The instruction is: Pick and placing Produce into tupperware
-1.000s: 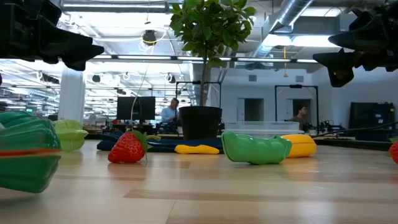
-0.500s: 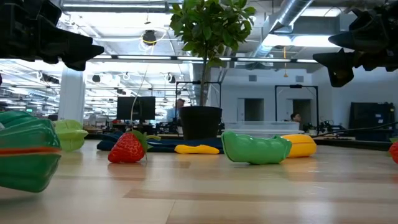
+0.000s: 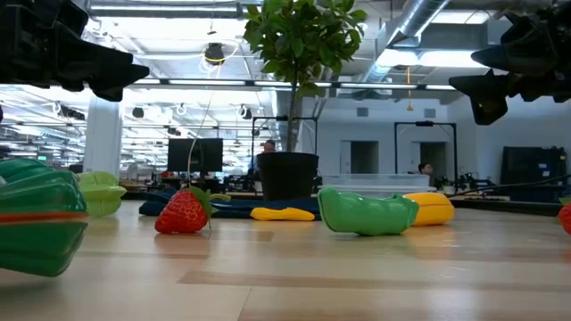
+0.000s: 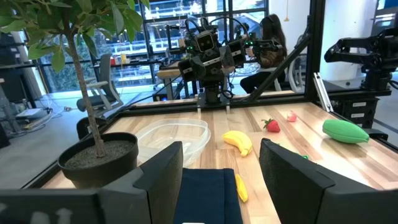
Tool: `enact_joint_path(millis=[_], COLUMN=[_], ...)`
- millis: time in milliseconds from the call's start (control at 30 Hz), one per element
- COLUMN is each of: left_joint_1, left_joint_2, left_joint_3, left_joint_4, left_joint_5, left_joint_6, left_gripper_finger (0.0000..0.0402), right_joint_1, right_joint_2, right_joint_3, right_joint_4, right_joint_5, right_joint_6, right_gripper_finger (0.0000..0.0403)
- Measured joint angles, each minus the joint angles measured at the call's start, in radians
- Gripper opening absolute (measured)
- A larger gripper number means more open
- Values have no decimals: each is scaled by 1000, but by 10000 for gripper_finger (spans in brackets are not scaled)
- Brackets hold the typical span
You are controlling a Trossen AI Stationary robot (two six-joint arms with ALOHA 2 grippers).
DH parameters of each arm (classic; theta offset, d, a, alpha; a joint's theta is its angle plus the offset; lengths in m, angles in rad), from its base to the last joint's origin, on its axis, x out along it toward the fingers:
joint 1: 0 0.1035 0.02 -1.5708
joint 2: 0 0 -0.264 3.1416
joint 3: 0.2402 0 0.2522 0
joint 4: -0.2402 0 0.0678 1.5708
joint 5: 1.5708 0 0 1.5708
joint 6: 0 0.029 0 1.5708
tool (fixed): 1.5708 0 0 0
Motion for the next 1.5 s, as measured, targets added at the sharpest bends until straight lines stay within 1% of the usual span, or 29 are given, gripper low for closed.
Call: enact_joint_path(millis=[733,833,867,933,1067,1133,1233,1300,1367,1400,1500], left_joint_1=[0,0,0,0,0,0,0,0,0,0,0], left_joint_2=[0,0,0,0,0,0,0,0,0,0,0], left_joint_3=[0,0,0,0,0,0,0,0,0,0,0], left_joint_4=[0,0,3,8,23,24,14,16,20,20,20], left_joint_5=[0,-11,-21,-24,-35,-53,-54,-54,-55,-55,-56], left_joint_6=[0,53,73,74,-25,-56,-115,-176,-244,-293,-524], left_gripper_finger=[203,203,203,203,203,203,203,203,203,203,203], right_joint_1=[0,-5,-8,-9,-9,-10,-13,-13,-13,-13,-13], right_joint_2=[0,0,0,0,0,0,0,0,0,0,0], right_joint_3=[0,0,0,0,0,0,0,0,0,0,0], right_joint_4=[0,3,7,27,116,164,254,312,358,380,400], right_joint_5=[0,15,29,32,31,31,32,32,43,57,89], right_joint_6=[0,-5,3,68,279,350,456,541,592,609,653], right_gripper_finger=[221,221,221,221,221,221,221,221,221,221,221])
